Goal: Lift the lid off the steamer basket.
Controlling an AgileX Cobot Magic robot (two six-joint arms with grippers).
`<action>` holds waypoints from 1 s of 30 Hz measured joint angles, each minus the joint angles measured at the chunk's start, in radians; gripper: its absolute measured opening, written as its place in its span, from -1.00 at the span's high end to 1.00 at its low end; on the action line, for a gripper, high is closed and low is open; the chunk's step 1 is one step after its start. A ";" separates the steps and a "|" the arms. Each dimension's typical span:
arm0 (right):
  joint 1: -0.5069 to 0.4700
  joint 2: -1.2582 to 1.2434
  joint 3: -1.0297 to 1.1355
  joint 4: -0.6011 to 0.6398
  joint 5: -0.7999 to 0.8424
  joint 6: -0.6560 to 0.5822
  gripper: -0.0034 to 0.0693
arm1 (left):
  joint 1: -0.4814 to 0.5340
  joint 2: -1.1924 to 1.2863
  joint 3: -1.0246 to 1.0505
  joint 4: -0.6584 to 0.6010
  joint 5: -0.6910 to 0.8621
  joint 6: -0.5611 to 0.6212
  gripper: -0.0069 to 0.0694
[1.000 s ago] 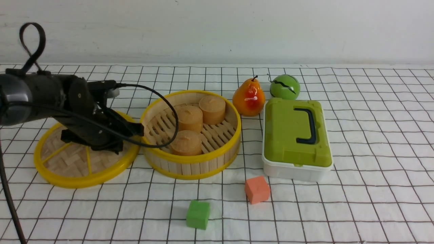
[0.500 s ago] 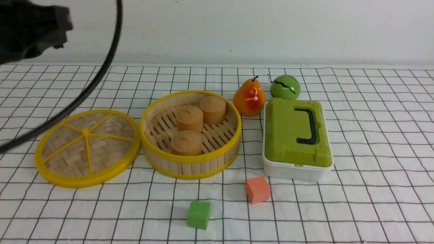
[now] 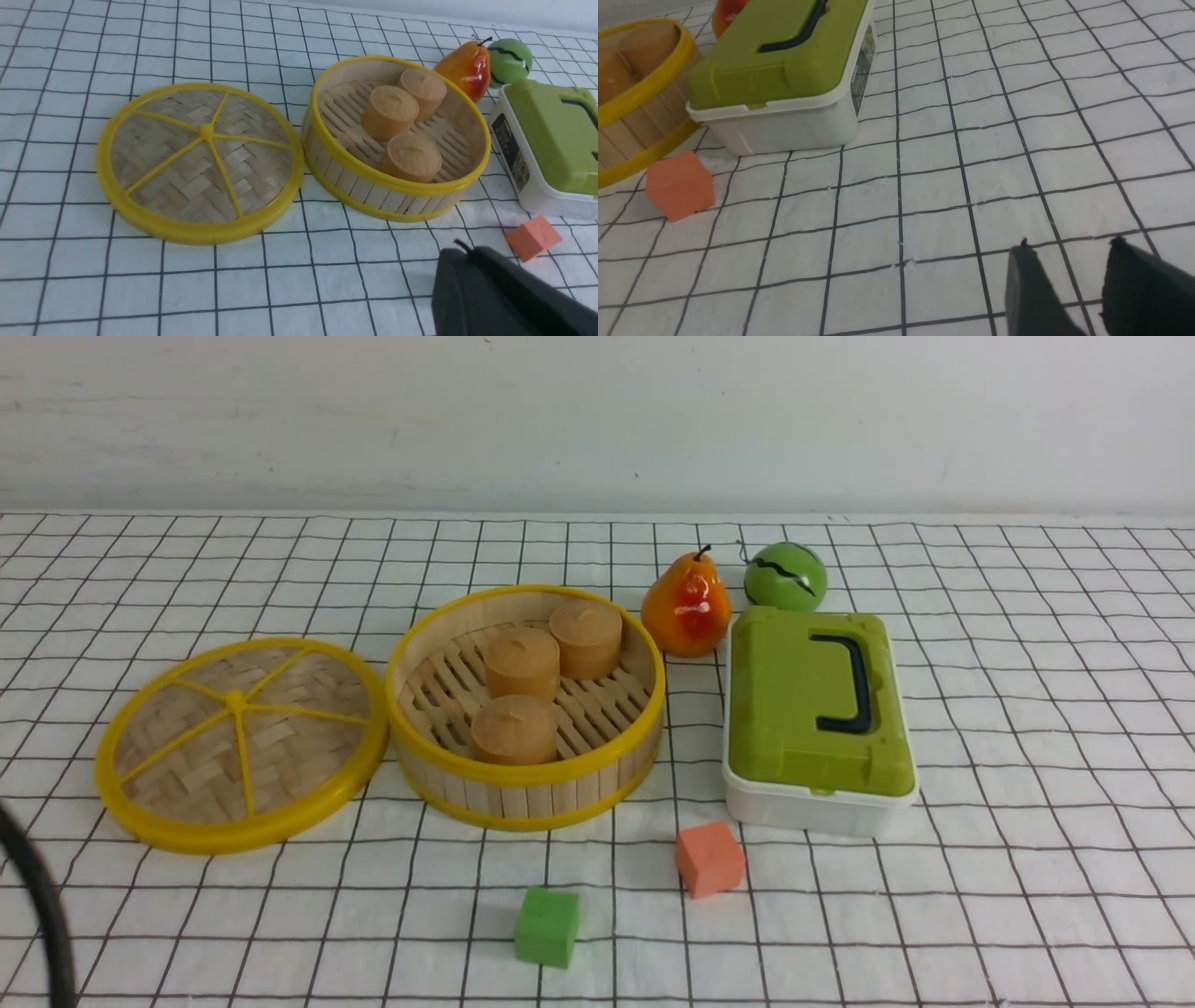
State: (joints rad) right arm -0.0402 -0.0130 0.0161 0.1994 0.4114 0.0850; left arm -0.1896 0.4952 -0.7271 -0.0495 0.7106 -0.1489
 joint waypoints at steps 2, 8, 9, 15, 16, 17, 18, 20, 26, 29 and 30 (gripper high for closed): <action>0.000 0.000 0.000 0.000 0.000 0.000 0.25 | 0.000 -0.044 0.008 0.029 0.005 0.036 0.85; 0.000 0.000 0.000 0.000 0.000 0.000 0.25 | 0.000 -0.079 0.076 0.077 -0.048 0.187 0.85; 0.000 0.000 0.000 0.000 0.000 0.000 0.25 | 0.000 -0.079 0.102 0.096 -0.054 0.198 0.85; 0.000 0.000 0.000 0.000 0.000 0.000 0.25 | 0.000 -0.120 0.272 0.138 -0.110 0.187 0.85; 0.000 0.000 0.000 0.000 0.000 0.000 0.25 | 0.000 -0.162 0.311 0.146 -0.135 0.155 0.85; 0.000 0.000 0.000 0.000 0.000 0.000 0.25 | 0.000 -0.201 0.346 0.154 -0.172 0.119 0.85; 0.000 0.000 0.000 0.000 0.000 0.000 0.25 | 0.000 -0.234 0.384 0.164 -0.209 0.083 0.85; 0.000 0.000 0.000 0.000 0.000 0.000 0.25 | 0.006 -0.332 0.480 0.226 -0.333 -0.051 0.85; 0.000 0.000 0.000 0.000 0.000 0.000 0.25 | 0.115 -0.498 0.666 0.306 -0.419 -0.273 0.85; 0.000 0.000 0.000 0.000 0.000 0.000 0.25 | 0.180 -0.504 0.742 0.270 -0.436 -0.277 0.85; 0.000 0.000 0.000 0.000 0.000 0.000 0.25 | 0.182 -0.504 0.751 0.253 -0.444 -0.266 0.85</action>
State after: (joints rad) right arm -0.0402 -0.0130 0.0161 0.1994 0.4114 0.0850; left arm -0.0072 -0.0085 0.0234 0.2040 0.2663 -0.4147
